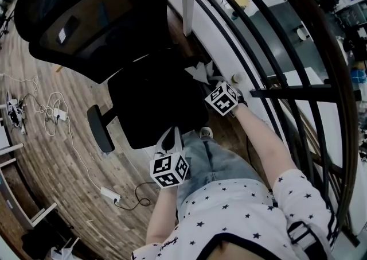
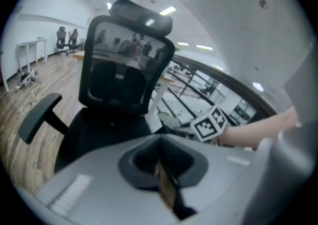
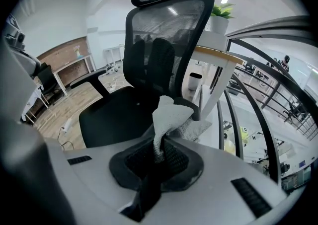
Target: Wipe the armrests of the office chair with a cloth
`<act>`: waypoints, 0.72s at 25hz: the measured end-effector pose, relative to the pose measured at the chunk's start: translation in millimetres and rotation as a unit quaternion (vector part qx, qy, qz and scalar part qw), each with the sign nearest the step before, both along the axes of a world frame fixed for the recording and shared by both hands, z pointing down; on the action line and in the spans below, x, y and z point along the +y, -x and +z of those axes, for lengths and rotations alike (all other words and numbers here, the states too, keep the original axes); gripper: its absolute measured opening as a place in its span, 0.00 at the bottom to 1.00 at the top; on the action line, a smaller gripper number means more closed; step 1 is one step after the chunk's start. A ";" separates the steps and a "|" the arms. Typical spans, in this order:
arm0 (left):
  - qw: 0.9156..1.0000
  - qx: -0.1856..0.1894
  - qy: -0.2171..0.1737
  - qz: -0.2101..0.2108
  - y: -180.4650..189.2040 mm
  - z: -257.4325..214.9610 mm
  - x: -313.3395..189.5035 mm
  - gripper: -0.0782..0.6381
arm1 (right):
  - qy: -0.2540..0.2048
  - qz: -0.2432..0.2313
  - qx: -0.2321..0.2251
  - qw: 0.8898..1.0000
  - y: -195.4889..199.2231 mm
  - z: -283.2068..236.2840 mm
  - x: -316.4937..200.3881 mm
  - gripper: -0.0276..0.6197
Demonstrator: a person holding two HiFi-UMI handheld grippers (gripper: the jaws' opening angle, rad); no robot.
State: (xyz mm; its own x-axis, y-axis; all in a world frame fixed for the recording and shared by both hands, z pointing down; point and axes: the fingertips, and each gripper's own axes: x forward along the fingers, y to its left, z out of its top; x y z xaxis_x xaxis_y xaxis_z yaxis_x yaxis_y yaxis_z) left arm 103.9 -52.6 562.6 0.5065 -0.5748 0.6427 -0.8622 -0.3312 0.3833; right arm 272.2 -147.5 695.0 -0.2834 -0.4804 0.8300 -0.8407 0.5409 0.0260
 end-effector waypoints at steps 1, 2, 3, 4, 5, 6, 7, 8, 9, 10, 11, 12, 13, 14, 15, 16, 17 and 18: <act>1.000 0.001 0.000 0.000 -0.3 -0.8 0.6 0.12 | 0.001 0.000 0.000 1.000 0.3 -0.3 2.4 0.09; 1.000 0.001 -0.001 0.001 -0.7 -1.6 1.4 0.12 | 0.002 0.000 0.000 1.000 0.4 -0.6 4.8 0.09; 1.000 0.001 -0.001 0.001 -1.1 -2.3 2.2 0.12 | 0.002 0.000 0.000 1.000 0.3 -0.8 7.2 0.09; 1.000 0.001 -0.002 0.002 -1.3 -2.8 3.2 0.12 | 0.002 0.000 0.001 1.000 0.3 -0.9 9.4 0.09; 1.000 0.001 -0.003 0.002 -1.4 -3.2 4.1 0.12 | 0.003 0.000 0.001 1.000 0.4 -1.0 11.6 0.09; 1.000 0.001 -0.004 0.001 -1.2 -3.6 5.2 0.12 | 0.003 0.000 0.001 1.000 0.6 -1.0 13.7 0.09; 1.000 0.001 -0.004 0.001 -1.0 -4.1 6.3 0.12 | 0.004 0.000 0.001 1.000 0.9 -0.8 15.9 0.09; 1.000 0.001 -0.005 0.001 -0.8 -4.5 7.5 0.12 | 0.004 0.000 0.001 1.000 1.1 -0.4 18.1 0.09; 1.000 0.002 -0.005 0.001 -0.9 -4.8 8.6 0.12 | 0.005 0.000 0.001 1.000 1.1 0.2 20.3 0.09; 1.000 0.002 -0.006 0.001 -1.0 -4.9 9.8 0.12 | 0.006 0.000 0.002 1.000 0.9 0.7 22.4 0.09; 1.000 0.002 -0.006 0.002 -1.2 -5.0 11.0 0.12 | 0.006 0.000 0.002 1.000 0.6 1.0 24.5 0.09; 1.000 0.002 -0.007 0.002 -1.1 -5.2 12.4 0.12 | 0.007 0.000 0.002 1.000 0.5 1.1 26.6 0.09; 1.000 0.002 -0.007 0.001 -0.6 -5.8 13.7 0.12 | 0.007 0.000 0.002 1.000 0.7 0.9 28.7 0.09; 1.000 0.001 -0.008 0.001 0.1 -6.8 14.9 0.12 | 0.008 0.000 0.003 1.000 1.0 0.3 30.8 0.09; 1.000 0.001 -0.009 0.000 0.9 -8.0 15.9 0.12 | 0.008 0.000 0.002 1.000 1.4 -0.4 33.0 0.09; 1.000 0.001 -0.009 0.000 1.7 -9.1 16.9 0.12 | 0.009 0.000 0.002 1.000 1.8 -1.0 35.2 0.09; 1.000 0.002 -0.010 -0.001 2.3 -10.0 17.9 0.12 | 0.009 0.000 0.002 1.000 2.1 -1.3 37.4 0.09; 1.000 0.002 -0.010 -0.002 2.8 -10.6 19.0 0.12 | 0.009 0.001 0.002 1.000 2.2 -1.4 39.5 0.09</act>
